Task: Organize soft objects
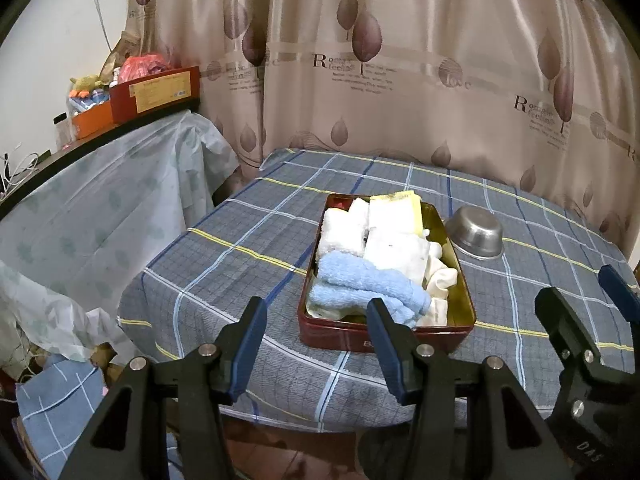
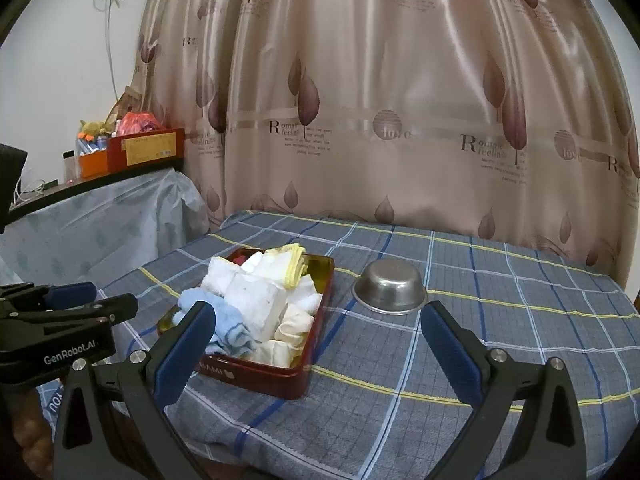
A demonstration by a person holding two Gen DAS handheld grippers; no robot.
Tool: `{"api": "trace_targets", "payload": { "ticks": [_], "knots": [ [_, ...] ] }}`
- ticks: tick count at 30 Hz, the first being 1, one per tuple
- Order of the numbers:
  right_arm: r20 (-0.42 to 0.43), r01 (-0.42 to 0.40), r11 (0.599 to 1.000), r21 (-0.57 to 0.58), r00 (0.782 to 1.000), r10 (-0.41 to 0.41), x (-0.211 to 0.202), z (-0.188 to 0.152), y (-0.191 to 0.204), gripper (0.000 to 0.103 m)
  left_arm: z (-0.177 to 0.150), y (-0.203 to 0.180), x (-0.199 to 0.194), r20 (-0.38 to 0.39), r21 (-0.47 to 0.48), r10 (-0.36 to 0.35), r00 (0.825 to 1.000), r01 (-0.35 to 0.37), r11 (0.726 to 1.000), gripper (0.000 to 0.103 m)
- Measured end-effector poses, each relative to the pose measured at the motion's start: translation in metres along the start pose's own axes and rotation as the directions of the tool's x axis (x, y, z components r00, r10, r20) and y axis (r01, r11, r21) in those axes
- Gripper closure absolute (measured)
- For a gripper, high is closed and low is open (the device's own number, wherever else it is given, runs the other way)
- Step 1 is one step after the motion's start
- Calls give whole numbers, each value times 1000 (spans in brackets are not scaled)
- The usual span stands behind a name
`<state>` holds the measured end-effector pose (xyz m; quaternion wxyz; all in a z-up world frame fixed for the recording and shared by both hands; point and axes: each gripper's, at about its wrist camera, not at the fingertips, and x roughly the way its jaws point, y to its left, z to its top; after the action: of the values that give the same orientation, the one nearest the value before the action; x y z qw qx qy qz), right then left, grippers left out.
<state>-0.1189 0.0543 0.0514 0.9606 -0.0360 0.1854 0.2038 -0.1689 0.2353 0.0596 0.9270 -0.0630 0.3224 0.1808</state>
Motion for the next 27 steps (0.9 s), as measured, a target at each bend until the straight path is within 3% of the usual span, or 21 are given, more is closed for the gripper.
{"api": "trace_targets", "payload": {
  "ticks": [27],
  "knots": [
    [1,-9,1000,1,1000,9,0,-1,0,1,1,-5,-8,41,9,19,999,-19,1000,50]
  ]
}}
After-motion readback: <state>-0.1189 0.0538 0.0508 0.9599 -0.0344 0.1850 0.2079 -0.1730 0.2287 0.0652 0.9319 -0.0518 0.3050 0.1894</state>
